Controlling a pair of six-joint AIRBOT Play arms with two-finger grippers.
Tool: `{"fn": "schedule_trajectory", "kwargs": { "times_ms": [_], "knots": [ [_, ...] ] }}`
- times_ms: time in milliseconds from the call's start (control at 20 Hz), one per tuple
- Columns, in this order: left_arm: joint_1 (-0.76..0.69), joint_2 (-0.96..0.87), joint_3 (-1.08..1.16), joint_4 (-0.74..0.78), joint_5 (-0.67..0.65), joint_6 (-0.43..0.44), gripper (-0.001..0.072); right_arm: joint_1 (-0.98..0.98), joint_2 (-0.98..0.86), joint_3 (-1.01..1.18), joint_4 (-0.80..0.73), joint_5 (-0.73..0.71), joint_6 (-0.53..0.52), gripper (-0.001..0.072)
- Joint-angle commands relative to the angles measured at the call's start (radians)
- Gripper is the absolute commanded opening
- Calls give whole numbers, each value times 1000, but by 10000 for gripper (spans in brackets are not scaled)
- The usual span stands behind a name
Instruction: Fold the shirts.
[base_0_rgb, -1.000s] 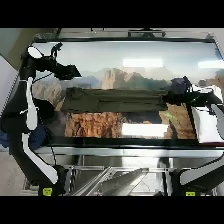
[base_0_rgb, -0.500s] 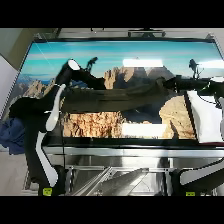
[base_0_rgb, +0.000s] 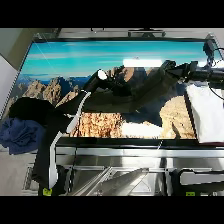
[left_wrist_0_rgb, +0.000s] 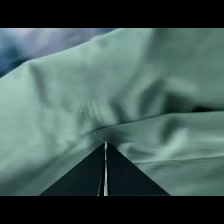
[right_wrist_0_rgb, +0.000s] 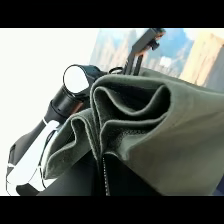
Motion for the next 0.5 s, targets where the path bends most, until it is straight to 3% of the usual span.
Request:
{"fn": "schedule_trajectory", "kwargs": {
  "times_ms": [0,150,250,450],
  "knots": [
    [64,98,13,-202,-100,78,29,7,16,2,15,8,18,16],
    [238,297,13,-363,-278,166,32,55,16,1,72,-2,17,17],
    [387,423,13,-536,-376,180,34,156,16,1,112,-87,-10,17],
    [629,597,-50,-941,-467,280,34,503,-21,1,138,-530,-90,17]
  ]
}}
